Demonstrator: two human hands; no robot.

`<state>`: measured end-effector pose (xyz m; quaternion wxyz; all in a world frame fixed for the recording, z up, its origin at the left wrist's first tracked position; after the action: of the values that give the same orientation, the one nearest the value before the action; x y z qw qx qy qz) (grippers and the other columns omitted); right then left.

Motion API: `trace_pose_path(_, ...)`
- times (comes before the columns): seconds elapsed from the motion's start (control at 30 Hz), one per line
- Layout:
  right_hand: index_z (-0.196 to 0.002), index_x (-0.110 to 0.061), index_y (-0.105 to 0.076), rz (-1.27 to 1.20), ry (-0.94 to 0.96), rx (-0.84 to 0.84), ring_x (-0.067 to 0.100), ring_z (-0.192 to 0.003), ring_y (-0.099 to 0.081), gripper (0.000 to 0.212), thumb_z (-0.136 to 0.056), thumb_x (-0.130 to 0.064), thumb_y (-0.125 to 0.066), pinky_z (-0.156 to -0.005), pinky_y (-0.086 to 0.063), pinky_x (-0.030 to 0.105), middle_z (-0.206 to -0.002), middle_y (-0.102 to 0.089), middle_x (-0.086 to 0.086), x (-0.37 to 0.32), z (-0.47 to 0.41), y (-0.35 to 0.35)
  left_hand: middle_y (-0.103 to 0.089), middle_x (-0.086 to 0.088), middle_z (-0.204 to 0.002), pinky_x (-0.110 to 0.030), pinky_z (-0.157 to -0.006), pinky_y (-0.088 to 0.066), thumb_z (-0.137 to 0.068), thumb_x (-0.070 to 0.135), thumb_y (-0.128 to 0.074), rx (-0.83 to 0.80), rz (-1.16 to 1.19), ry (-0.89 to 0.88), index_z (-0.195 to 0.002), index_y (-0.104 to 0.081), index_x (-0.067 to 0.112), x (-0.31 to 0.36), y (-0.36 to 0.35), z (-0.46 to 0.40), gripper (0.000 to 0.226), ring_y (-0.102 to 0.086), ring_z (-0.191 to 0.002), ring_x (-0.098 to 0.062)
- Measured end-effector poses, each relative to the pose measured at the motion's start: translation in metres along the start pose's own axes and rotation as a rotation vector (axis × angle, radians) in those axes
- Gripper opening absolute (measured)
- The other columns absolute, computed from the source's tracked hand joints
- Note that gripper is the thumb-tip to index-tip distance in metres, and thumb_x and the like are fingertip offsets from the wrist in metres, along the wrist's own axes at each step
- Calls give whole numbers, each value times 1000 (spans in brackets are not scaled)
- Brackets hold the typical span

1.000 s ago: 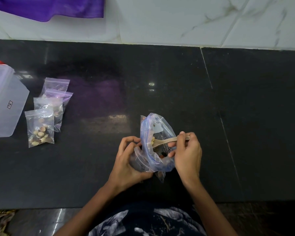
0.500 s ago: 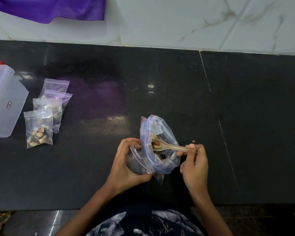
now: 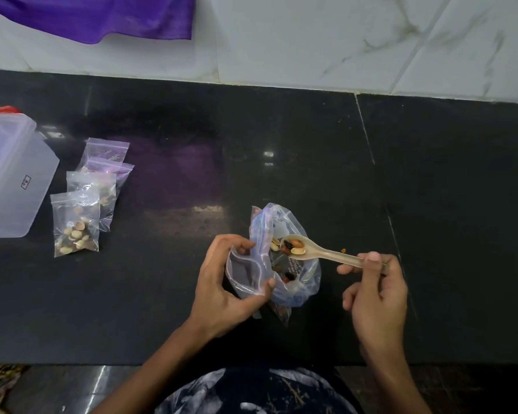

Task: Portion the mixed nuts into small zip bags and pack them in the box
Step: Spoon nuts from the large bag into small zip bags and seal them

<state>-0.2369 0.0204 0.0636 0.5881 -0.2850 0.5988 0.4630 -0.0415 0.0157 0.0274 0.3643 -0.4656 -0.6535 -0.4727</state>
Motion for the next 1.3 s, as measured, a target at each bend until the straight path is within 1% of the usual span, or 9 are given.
trace_pose_path(0.23, -84, -20, -50, -98, 182, -21, 9, -34, -43, 24, -92, -38, -36, -34, -36, 18, -72, -68, -3, -56, 21, 4, -60, -4, -95, -26, -77, -49, -70, 29, -78, -27, 46, -8, -101, -60, 12, 20, -2, -17, 39, -60, -88, -20)
trace_pose_path(0.47, -96, -26, -50, 300, 823, -178, -8, -59, -51, 23, -101, -40, -33, -47, -41, 10, -82, -58, -18, -57, 41, -9, -60, 1, -87, -16, -74, -45, -64, 27, -78, 5, 140, 12, -100, -56, 12, 25, -7, -22, 44, -59, -78, -9)
trace_pose_path(0.63, -98, -17, -54, 312, 1067, -145, 5, -77, -61, 19, -101, -29, -40, -55, -51, 20, -95, -64, -11, -49, 41, -10, -61, 2, -88, -19, -72, -47, -61, 23, -79, 10, 190, 9, -100, -55, 15, 24, -7, -23, 47, -61, -77, -13)
trace_pose_path(0.8, -99, -16, -56, 287, 1060, -84, 8, -73, -62, 19, -101, -29, -42, -58, -53, 20, -94, -64, -12, -43, 39, -13, -62, 4, -87, -18, -69, -47, -63, 25, -79, 18, 189, 22, -98, -54, 19, 22, -9, -21, 43, -60, -74, -10)
trace_pose_path(0.93, -98, -37, -52, 122, 786, 69, 5, -58, -59, 14, -100, -40, -38, -51, -49, 18, -89, -63, -23, -45, 21, -5, -59, -4, -99, -27, -73, -52, -67, 31, -79, 34, 106, 43, -101, -53, 23, 10, -4, -18, 44, -61, -85, -22)
trace_pose_path(1.03, -96, -40, -47, 281, 611, 79, 9, -51, -55, 15, -98, -47, -34, -43, -47, 34, -77, -62, -22, -27, -4, -7, -54, -4, -112, -19, -86, -48, -66, 35, -78, 64, 76, 72, -105, -53, 38, -3, 1, -11, 46, -56, -107, -18)
trace_pose_path(1.1, -95, -33, -49, 419, 625, 32, 2, -48, -52, 17, -97, -42, -35, -41, -44, 31, -71, -59, -18, -6, -15, -14, -53, -6, -121, -27, -92, -51, -65, 37, -79, 40, 162, 184, -103, -56, 46, -13, 0, -7, 46, -56, -115, -21)
trace_pose_path(1.2, -97, -28, -51, 516, 714, -31, -3, -55, -49, 16, -98, -36, -38, -50, -40, 15, -74, -64, -12, 13, -20, -28, -52, -4, -131, -48, -89, -54, -65, 31, -83, 1, 270, 290, -101, -60, 23, -26, -4, -1, 43, -59, -115, -29)
trace_pose_path(1.3, -97, -22, -55, 509, 802, -64, -5, -64, -50, 20, -99, -33, -39, -54, -40, 10, -77, -68, -7, 21, -20, -39, -55, -5, -128, -50, -85, -55, -66, 30, -82, -17, 258, 289, -101, -60, 15, -28, -6, -2, 44, -61, -112, -30)
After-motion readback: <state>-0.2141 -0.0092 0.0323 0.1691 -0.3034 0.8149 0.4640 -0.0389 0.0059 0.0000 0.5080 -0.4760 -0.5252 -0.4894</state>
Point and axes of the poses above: each hand's wrist, its own z-axis away from the middle knuckle, its own y-axis out of the back of the hand, x = y × z, the point moved 1 cm from there along -z, towards the middle knuckle
